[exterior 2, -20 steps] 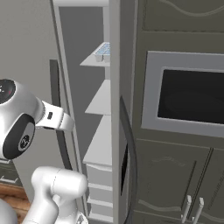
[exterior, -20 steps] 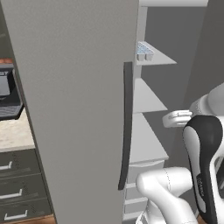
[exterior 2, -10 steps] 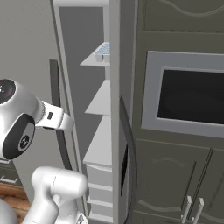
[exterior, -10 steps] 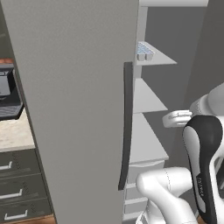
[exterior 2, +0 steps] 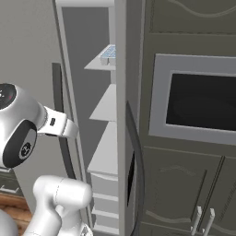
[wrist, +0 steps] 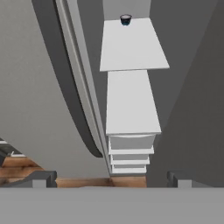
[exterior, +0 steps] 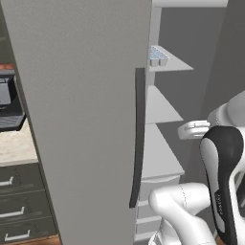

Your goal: Open the freezer door, pick up the ice cube tray from the freezer, and place it on the dining counter.

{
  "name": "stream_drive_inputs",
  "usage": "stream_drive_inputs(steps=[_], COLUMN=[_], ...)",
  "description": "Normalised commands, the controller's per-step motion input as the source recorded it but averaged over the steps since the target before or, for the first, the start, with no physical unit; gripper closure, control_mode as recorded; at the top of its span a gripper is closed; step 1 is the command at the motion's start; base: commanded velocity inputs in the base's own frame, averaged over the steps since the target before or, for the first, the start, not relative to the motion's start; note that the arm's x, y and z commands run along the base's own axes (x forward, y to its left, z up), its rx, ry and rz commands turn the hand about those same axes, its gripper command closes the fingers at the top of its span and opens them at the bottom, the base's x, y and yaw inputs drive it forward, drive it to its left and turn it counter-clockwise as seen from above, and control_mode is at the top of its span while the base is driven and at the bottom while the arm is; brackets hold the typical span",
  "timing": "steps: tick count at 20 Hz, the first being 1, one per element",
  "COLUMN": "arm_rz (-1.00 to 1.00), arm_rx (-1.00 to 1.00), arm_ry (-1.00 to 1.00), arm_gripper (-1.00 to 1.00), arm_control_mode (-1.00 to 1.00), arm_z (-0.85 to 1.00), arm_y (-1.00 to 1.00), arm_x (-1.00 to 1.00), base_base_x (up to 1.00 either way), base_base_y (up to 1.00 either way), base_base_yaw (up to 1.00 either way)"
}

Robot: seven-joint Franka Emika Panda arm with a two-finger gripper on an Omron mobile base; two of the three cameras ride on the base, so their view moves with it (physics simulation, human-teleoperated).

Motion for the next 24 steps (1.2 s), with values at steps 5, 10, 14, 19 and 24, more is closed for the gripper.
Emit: stream_drive_inputs(steps=[5, 10, 14, 19, 24], arm_rz=[0.0, 0.0, 0.0, 0.0, 0.0], arm_rx=[0.0, 0.0, 0.0, 0.0, 0.0], arm_ry=[0.0, 0.0, 0.0, 0.0, 0.0], arm_gripper=[-1.0, -1.0, -1.0, -1.0, -1.0], arm_control_mode=[1.0, 1.0, 1.0, 1.0, 1.0], arm_z=[0.0, 0.0, 0.0, 0.0, 0.0], arm_y=[0.0, 0.0, 0.0, 0.0, 0.0], arm_x=[0.0, 0.0, 0.0, 0.0, 0.0], base_base_x=[0.99, 0.99, 0.48, 0.37, 0.57], base_base_y=[-0.36, -0.13, 0.16, 0.12, -0.04], base_base_yaw=[0.0, 0.0, -0.08, -0.11, -0.04])
